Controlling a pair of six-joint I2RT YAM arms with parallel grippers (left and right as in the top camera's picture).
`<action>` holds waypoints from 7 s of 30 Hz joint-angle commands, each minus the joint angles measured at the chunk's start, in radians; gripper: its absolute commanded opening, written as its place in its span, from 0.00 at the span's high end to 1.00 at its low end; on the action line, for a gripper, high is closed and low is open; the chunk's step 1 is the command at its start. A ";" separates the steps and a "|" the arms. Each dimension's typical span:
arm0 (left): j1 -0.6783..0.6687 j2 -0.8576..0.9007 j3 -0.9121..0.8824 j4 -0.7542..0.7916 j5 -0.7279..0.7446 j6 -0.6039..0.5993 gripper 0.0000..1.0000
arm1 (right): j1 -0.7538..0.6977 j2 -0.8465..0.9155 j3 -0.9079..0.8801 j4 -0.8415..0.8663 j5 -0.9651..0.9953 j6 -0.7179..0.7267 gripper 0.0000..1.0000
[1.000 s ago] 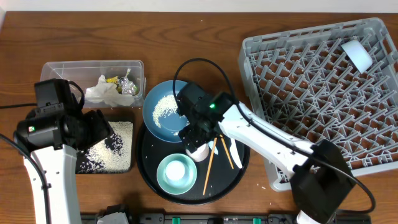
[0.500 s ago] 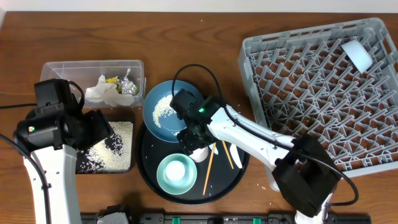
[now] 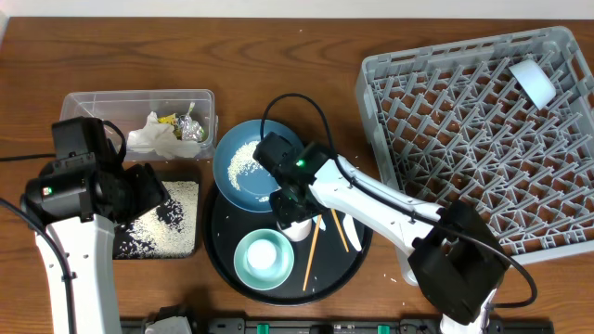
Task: Sort waste into correct bins and load items into the dishwasher rack
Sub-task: 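Reach right gripper to the pink cup on the round tray and grasp it, then carry the pink cup to the rack's right side and release it, then reach right gripper to the pale blue cup on the tray and grasp it, then carry the pale blue cup into the rack and set it down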
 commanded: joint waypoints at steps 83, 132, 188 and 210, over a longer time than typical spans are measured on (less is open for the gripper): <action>0.004 0.006 -0.013 -0.008 -0.011 -0.010 0.28 | -1.483 0.066 0.276 0.144 0.193 -0.193 0.78; 0.004 0.006 -0.013 -0.015 -0.011 -0.010 0.28 | -0.647 -0.261 0.287 -0.356 -0.186 -0.577 0.09; 0.004 0.006 -0.013 -0.015 -0.011 -0.010 0.28 | 0.254 -0.106 -0.155 0.232 -0.004 -0.340 0.60; 0.004 0.006 -0.013 -0.015 -0.011 -0.010 0.28 | -0.100 -0.238 0.272 -0.124 0.071 -0.356 0.66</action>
